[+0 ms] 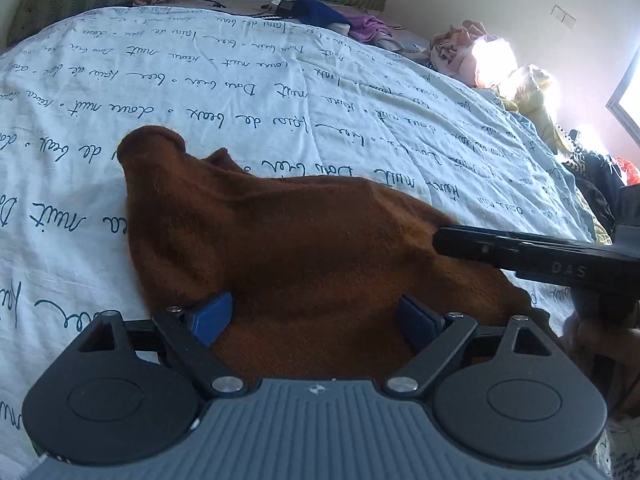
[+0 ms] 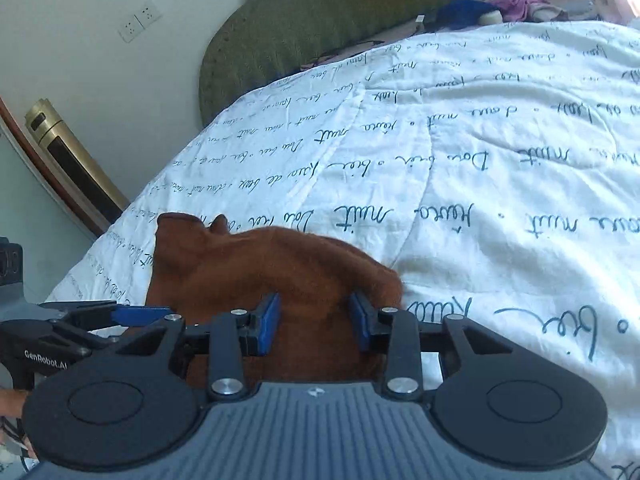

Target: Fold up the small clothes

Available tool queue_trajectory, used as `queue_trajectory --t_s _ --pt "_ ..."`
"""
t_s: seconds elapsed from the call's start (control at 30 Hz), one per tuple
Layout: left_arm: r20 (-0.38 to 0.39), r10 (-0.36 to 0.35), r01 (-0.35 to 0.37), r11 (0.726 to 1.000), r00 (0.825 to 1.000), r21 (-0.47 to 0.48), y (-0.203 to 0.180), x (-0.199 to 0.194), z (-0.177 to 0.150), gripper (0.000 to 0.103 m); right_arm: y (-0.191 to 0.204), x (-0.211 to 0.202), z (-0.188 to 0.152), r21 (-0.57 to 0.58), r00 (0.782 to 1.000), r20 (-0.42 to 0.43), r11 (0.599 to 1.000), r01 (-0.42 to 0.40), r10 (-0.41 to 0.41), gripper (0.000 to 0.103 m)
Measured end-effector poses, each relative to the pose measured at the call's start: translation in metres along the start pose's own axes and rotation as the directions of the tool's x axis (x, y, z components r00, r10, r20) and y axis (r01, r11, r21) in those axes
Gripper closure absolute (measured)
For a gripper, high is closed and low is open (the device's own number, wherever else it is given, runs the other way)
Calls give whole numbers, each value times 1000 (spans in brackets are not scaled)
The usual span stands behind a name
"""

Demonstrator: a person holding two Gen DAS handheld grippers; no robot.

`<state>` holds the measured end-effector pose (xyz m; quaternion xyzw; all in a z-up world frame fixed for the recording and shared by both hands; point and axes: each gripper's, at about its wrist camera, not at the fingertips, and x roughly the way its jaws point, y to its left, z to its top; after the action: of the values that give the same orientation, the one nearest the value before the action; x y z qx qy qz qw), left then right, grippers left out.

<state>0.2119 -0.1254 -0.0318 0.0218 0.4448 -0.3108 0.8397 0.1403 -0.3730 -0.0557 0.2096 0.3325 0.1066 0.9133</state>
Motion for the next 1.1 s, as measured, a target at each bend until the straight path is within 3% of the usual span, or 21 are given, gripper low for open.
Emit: queue_trajectory --t_s 0.13,0.27,0.3,0.37,0.47,0.57,0.63,0.67,0.7,0.8,0.87,0.9,1.0,1.1 --pt "11 12 -12 1000 1000 -13 0 -2 -1 14 35 -48 -16 -81 998 70 997 7 -1 63" --pt "26 33 -34 999 999 16 -7 -2 -5 10 71 -68 -53 -177 998 55 984 -11 21 62" --pt "27 40 -40 999 999 26 -9 -2 -6 9 77 -64 -62 -229 999 34 973 5 3 61" --pt "27 44 -46 998 999 44 -13 -2 -7 7 76 -51 -72 -289 994 24 951 112 -110 62" --pt "32 61 -63 997 998 53 -16 -2 -10 7 57 -54 -65 -164 994 59 982 95 -87 63" --pt "35 70 -71 997 997 42 -17 -5 -11 6 71 -69 -59 -174 994 77 980 93 -81 61" --pt "33 71 -72 996 997 45 -19 -10 -11 4 76 -81 -59 -189 992 88 976 103 -87 48" --pt "30 69 -71 997 997 40 -19 -13 -12 3 72 -86 -58 -176 991 96 978 109 -93 29" --pt "30 67 -68 997 997 33 -18 -18 -13 3 65 -91 -56 -149 991 102 983 107 -92 16" --pt "44 6 -5 1000 999 -28 -6 -44 -20 1 20 -95 -50 14 999 43 1000 18 -18 14" --pt "53 -39 46 991 998 -124 14 -63 -29 0 -12 -94 -50 110 998 31 993 -53 50 14" --pt "51 -85 92 980 995 -176 26 -68 -33 0 -27 -92 -51 153 995 27 983 -97 94 14" --pt "24 -261 253 905 965 -342 62 -69 -49 0 -56 -84 -54 241 974 22 945 -222 224 14" --pt "24 -415 376 796 909 -475 86 -48 -55 0 -71 -61 -57 299 953 -4 910 -287 302 14"
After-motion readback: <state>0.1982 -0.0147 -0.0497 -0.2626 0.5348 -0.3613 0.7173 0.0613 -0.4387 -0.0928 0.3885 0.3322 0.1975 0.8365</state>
